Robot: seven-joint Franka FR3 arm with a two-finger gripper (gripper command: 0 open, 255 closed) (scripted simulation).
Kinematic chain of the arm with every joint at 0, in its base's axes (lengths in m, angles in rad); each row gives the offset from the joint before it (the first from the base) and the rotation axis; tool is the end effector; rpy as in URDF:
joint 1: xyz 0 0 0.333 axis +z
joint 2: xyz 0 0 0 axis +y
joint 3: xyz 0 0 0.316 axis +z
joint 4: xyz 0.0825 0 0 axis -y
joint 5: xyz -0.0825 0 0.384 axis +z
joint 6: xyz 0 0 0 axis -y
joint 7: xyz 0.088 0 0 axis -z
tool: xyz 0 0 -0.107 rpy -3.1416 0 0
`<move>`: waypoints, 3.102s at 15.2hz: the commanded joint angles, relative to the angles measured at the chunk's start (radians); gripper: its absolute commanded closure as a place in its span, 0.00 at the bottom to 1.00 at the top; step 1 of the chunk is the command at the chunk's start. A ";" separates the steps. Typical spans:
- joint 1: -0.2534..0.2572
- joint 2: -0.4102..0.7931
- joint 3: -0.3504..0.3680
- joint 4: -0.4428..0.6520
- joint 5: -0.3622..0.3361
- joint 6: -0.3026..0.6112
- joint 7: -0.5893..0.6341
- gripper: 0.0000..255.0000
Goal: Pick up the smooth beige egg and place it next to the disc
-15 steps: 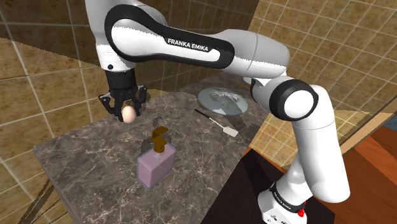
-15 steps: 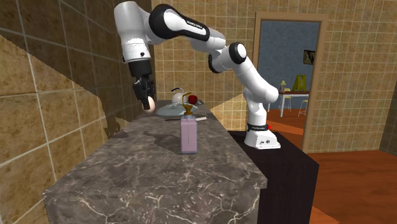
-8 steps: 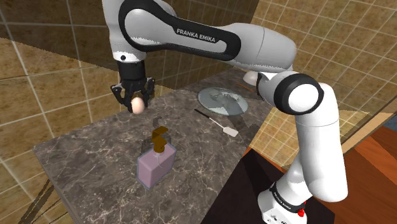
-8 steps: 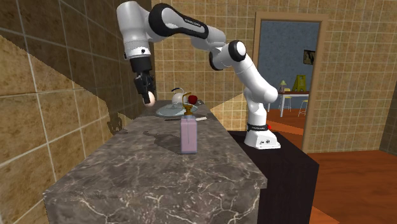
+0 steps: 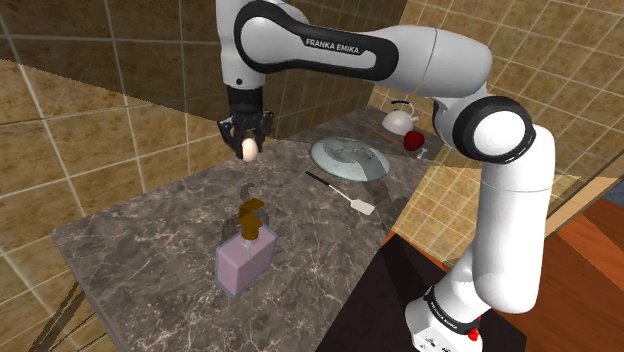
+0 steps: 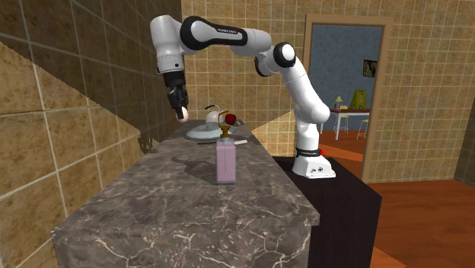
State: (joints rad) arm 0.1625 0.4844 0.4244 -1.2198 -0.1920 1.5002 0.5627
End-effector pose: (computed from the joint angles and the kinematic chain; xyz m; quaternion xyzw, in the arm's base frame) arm 0.6024 0.2993 0.5021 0.9966 -0.0007 -0.0702 0.0431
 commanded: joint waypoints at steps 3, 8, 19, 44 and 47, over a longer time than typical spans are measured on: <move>-0.079 -0.047 -0.019 -0.073 0.011 0.032 -0.086 1.00; -0.161 -0.074 -0.049 -0.108 0.015 0.048 -0.191 1.00; -0.310 -0.039 -0.121 -0.047 -0.003 0.041 -0.416 1.00; -0.369 0.020 -0.150 -0.252 -0.025 0.308 -0.451 1.00; -0.369 0.032 -0.152 -0.275 -0.029 0.342 -0.446 1.00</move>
State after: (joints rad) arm -0.2056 0.5144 0.2728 -1.4846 -0.2199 1.8293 0.1162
